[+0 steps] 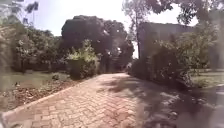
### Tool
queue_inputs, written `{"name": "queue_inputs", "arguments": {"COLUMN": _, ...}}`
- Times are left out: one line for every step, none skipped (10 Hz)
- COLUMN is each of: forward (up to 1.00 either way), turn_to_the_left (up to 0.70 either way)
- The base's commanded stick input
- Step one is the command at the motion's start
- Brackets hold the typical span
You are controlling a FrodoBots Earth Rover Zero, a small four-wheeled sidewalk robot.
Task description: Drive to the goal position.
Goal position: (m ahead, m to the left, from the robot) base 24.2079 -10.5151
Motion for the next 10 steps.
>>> {"name": "queue_inputs", "arguments": {"forward": 0.7, "turn_to_the_left": 0.0}}
{"name": "queue_inputs", "arguments": {"forward": 0.7, "turn_to_the_left": 0.0}}
{"name": "queue_inputs", "arguments": {"forward": 0.7, "turn_to_the_left": 0.0}}
{"name": "queue_inputs", "arguments": {"forward": 0.7, "turn_to_the_left": 0.0}}
{"name": "queue_inputs", "arguments": {"forward": 0.7, "turn_to_the_left": 0.0}}
{"name": "queue_inputs", "arguments": {"forward": 0.7, "turn_to_the_left": 0.0}}
{"name": "queue_inputs", "arguments": {"forward": 0.7, "turn_to_the_left": 0.0}}
{"name": "queue_inputs", "arguments": {"forward": 0.7, "turn_to_the_left": 0.0}}
{"name": "queue_inputs", "arguments": {"forward": 0.7, "turn_to_the_left": 0.0}}
{"name": "queue_inputs", "arguments": {"forward": 0.7, "turn_to_the_left": 0.0}}
